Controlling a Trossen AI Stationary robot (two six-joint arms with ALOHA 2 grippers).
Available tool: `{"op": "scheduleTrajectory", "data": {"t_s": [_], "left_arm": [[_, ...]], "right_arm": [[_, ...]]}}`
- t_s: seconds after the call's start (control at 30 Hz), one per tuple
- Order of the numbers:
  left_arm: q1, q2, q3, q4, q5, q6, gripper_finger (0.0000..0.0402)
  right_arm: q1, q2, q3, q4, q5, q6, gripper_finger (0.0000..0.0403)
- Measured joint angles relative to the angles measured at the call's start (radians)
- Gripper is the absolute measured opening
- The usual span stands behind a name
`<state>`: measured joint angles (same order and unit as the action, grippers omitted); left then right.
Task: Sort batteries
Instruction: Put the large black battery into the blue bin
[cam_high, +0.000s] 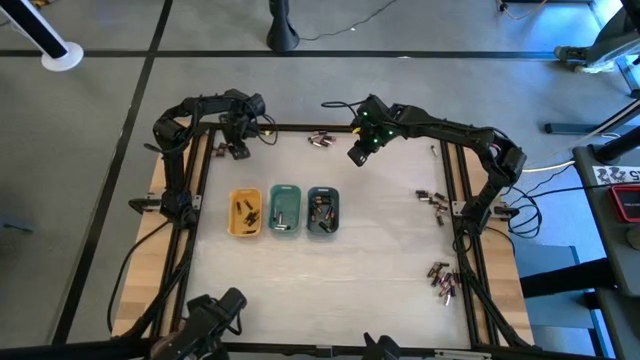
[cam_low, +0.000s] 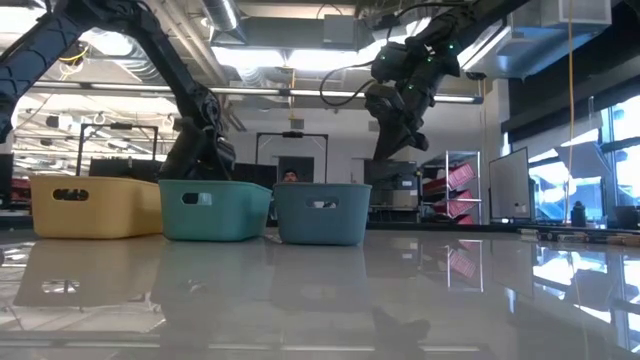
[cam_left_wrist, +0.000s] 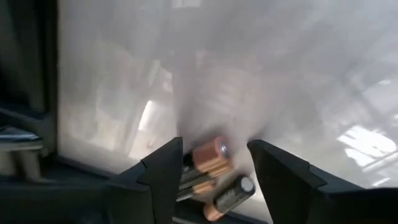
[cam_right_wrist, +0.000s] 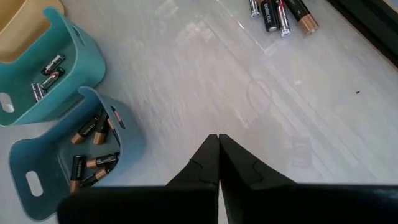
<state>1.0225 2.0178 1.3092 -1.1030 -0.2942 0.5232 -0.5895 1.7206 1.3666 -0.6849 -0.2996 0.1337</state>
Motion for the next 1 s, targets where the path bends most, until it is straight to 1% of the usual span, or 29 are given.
{"op": "scheduleTrajectory", "data": {"t_s": [0.17, 0.4, 0.6, 0.77, 0.93, 1.0], "left_arm": [[0.0, 0.0, 0.009, -0.004, 0.074, -0.019, 0.0176], [0.003, 0.0, 0.01, -0.013, 0.056, -0.027, 0.0176], [0.0, 0.0, 0.012, -0.025, 0.052, -0.073, 0.0176], [-0.055, -0.013, 0.048, -0.148, 0.076, -0.151, 0.0176], [-0.128, -0.097, 0.029, -0.227, 0.087, -0.177, 0.0176], [-0.152, -0.14, -0.002, -0.259, 0.086, -0.179, 0.0176]], "right_arm": [[0.0, 0.0, 0.0, 0.003, 0.0, 0.0, 0.0003], [0.0, 0.0, 0.0, 0.003, 0.001, -0.006, 0.0003], [0.0, 0.0, 0.0, 0.004, 0.001, -0.007, 0.0003], [0.0, 0.0, 0.0, 0.011, 0.002, -0.015, 0.0003], [0.0, 0.0, 0.0, 0.011, 0.004, -0.035, 0.0003], [0.0, 0.0, 0.0, 0.008, 0.004, -0.035, 0.0003]]}}
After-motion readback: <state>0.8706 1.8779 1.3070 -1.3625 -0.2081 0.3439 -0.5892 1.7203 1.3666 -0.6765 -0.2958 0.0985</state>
